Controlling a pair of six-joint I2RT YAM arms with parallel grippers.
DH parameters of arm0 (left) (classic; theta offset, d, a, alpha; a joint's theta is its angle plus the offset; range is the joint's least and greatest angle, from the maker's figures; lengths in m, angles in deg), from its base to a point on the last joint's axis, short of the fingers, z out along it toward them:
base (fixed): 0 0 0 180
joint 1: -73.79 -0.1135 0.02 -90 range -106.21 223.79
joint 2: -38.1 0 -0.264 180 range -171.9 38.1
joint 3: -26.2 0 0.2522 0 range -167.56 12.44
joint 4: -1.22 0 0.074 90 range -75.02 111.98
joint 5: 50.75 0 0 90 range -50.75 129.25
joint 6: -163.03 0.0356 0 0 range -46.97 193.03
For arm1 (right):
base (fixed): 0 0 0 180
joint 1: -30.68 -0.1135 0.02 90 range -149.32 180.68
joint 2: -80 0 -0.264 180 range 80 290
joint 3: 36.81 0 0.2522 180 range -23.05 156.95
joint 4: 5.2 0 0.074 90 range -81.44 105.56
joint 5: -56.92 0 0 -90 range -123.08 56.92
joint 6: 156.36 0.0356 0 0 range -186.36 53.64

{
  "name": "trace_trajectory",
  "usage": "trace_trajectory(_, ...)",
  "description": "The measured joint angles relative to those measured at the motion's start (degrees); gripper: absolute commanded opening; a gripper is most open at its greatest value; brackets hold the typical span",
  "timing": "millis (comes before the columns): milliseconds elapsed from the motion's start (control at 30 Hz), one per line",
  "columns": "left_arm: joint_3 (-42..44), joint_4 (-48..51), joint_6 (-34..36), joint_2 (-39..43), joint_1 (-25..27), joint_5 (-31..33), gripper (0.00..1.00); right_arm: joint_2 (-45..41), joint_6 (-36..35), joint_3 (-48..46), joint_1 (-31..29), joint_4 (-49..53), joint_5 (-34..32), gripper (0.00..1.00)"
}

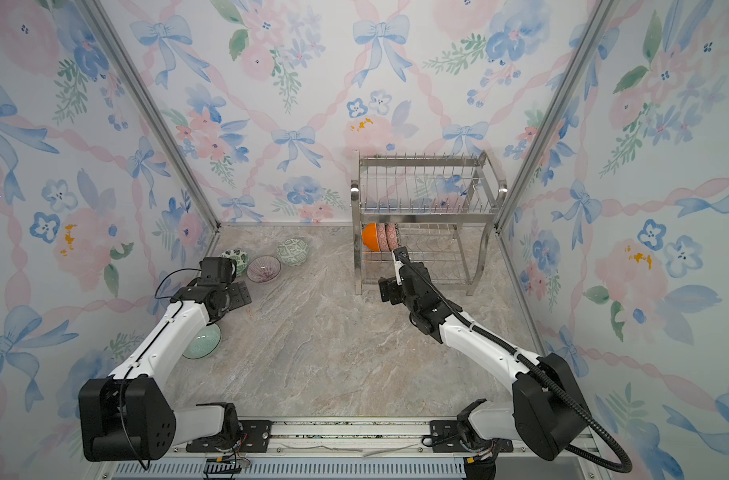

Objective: Load the bowls into the dish rack
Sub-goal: 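Withdraw the right gripper from the rack while the left moves toward wall bowls, then lower the left gripper onto the mint-spiral bowl's rim and grasp it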

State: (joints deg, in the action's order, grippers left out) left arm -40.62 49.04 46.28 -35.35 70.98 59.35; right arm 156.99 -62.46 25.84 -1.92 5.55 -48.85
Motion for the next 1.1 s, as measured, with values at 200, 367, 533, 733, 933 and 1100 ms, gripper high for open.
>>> trace_trajectory(200, 1.86, -0.02, -1.05, -0.28, -5.27, -5.4, 0.95, 0.61, -0.13, -0.02, -0.31, -1.05, -0.15, 0.96)
trace_trajectory(367, 2.47, -0.07, -1.77, -3.52, -6.67, -10.49, 0.78, 0.61, 0.0, -0.04, -0.09, -2.56, -0.07, 0.96)
trace_trajectory(533, 3.17, -0.02, -1.42, -6.25, -7.65, -12.7, 0.66, 0.61, 0.81, -0.28, 0.31, -3.26, 0.52, 0.97)
trace_trajectory(733, 4.26, -0.07, -1.38, -6.23, -8.52, -13.11, 0.66, 0.35, 1.62, -1.68, 0.66, -3.85, 0.76, 0.96)
trace_trajectory(933, 5.66, -0.02, -0.96, -6.21, -9.66, -12.48, 0.61, -0.37, 1.9, -2.03, 0.72, -4.13, 0.94, 0.97)
trace_trajectory(1100, 6.91, 0.04, -1.07, -4.0, -10.05, -10.47, 0.54, -0.81, 2.08, -2.36, 0.74, -4.74, 0.96, 0.96)
